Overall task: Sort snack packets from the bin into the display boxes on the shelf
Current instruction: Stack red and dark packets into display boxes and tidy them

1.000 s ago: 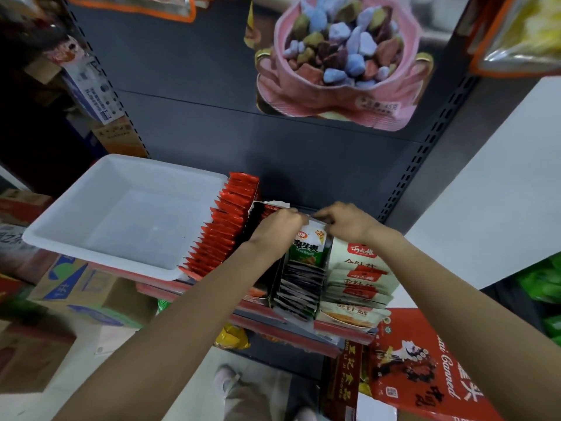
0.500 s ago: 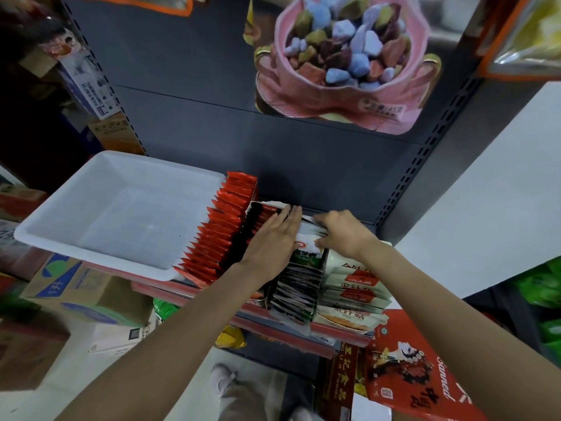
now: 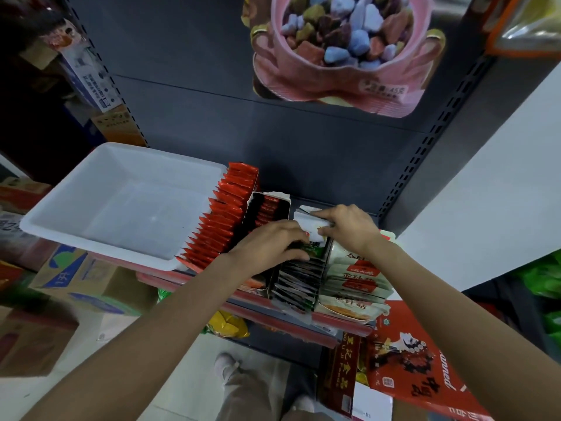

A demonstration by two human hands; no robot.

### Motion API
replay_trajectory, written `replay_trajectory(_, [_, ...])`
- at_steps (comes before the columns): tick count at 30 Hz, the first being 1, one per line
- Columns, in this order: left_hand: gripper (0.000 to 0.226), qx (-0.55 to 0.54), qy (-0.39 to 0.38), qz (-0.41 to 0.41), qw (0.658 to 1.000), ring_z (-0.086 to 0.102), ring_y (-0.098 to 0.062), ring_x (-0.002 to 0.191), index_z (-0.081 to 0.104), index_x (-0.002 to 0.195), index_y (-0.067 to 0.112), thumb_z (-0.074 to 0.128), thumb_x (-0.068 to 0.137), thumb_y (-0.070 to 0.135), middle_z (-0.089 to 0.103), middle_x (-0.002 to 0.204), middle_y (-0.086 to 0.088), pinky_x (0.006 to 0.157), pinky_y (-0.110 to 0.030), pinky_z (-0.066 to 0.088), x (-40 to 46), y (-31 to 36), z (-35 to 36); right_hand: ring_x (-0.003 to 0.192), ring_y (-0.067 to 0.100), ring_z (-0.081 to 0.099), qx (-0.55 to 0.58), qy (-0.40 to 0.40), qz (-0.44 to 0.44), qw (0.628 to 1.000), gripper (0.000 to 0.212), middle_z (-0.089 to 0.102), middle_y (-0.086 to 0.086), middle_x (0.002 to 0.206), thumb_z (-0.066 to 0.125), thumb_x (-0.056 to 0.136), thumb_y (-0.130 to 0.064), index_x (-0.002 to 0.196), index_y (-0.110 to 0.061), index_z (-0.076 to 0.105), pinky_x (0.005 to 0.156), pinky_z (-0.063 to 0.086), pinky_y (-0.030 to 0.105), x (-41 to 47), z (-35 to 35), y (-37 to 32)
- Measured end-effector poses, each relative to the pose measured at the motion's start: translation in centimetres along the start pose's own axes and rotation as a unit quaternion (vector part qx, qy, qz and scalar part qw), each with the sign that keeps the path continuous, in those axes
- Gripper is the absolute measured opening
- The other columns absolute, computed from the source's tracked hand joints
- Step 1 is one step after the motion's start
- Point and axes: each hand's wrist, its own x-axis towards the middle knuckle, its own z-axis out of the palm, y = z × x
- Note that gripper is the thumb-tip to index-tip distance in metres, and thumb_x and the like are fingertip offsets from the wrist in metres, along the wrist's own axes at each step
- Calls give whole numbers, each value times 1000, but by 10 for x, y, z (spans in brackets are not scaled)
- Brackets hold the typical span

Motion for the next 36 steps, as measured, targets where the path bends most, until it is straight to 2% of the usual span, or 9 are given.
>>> replay_trajectory(2, [44, 24, -69, -9, 997, 50, -16, 120, 60, 125, 16, 61, 87, 40, 59, 127, -1, 99, -32, 42, 2, -1, -3, 112, 23, 56, 10, 0, 0, 1000, 46, 65, 4, 119, 59, 92, -29, 136, -35, 47, 85, 45, 34, 0, 0, 0])
replay_trajectory(9, [26, 149, -61, 30, 986, 65, -24, 94, 65, 114, 21, 51, 95, 33, 70, 106, -3, 76, -40, 53, 10, 3, -4, 109, 23, 58, 18, 3, 5, 1000, 45, 68, 2, 111, 60, 91, -29, 134, -38, 49, 83, 46, 32, -1, 2, 3])
replay_trajectory(15, [20, -17, -44, -67, 997, 65, -16, 98, 73, 103, 16, 65, 88, 25, 72, 103, -3, 88, -33, 49, 18, 0, -12, 112, 18, 58, 62, -8, 21, 998, 42, 67, 1, 118, 65, 87, -31, 128, -35, 56, 76, 39, 25, 0, 3, 8])
replay_trajectory(22, [31, 113, -79, -33, 990, 59, -23, 109, 61, 123, 22, 55, 93, 23, 66, 117, -4, 92, -36, 46, 18, 3, -8, 105, 18, 60, 59, 16, 13, 998, 42, 68, 0, 112, 63, 88, -35, 129, -39, 54, 71, 42, 26, -2, 9, 13])
replay_trajectory(25, [32, 145, -67, -15, 987, 53, -18, 117, 58, 127, 23, 50, 97, 26, 62, 125, 1, 98, -30, 34, 17, 3, -7, 110, 18, 54, 65, 38, -13, 997, 45, 61, -2, 121, 65, 86, -34, 130, -34, 54, 87, 46, 31, -3, 13, 16])
replay_trajectory(27, [32, 164, -58, -10, 985, 49, -16, 120, 56, 129, 23, 47, 98, 27, 60, 127, 3, 98, -30, 31, 16, 4, -5, 125, 17, 40, 52, 58, -49, 996, 47, 49, -6, 136, 67, 84, -34, 130, -30, 56, 102, 38, 40, -1, 15, 18])
replay_trajectory(29, [32, 176, -50, -18, 983, 48, -15, 120, 55, 130, 24, 45, 99, 27, 60, 127, 4, 99, -31, 31, 15, 4, -4, 133, 16, 34, 22, 42, -60, 997, 48, 36, -9, 148, 62, 88, -37, 135, -34, 49, 107, 34, 38, 0, 14, 18])
replay_trajectory(32, [30, 172, -31, -32, 984, 48, -14, 116, 56, 127, 25, 44, 100, 25, 60, 124, 6, 97, -30, 31, 13, 3, -5, 130, 14, 41, -13, 1, -51, 999, 50, 30, -14, 151, 49, 93, -46, 141, -44, 33, 95, 43, 36, -1, 15, 18])
replay_trajectory(36, [28, 150, -6, -49, 987, 46, -15, 110, 56, 124, 24, 44, 99, 19, 59, 119, 7, 91, -29, 29, 11, 6, -4, 119, 10, 50, 4, 12, -57, 998, 47, 39, -17, 144, 49, 93, -48, 138, -47, 34, 85, 47, 34, -3, 14, 18])
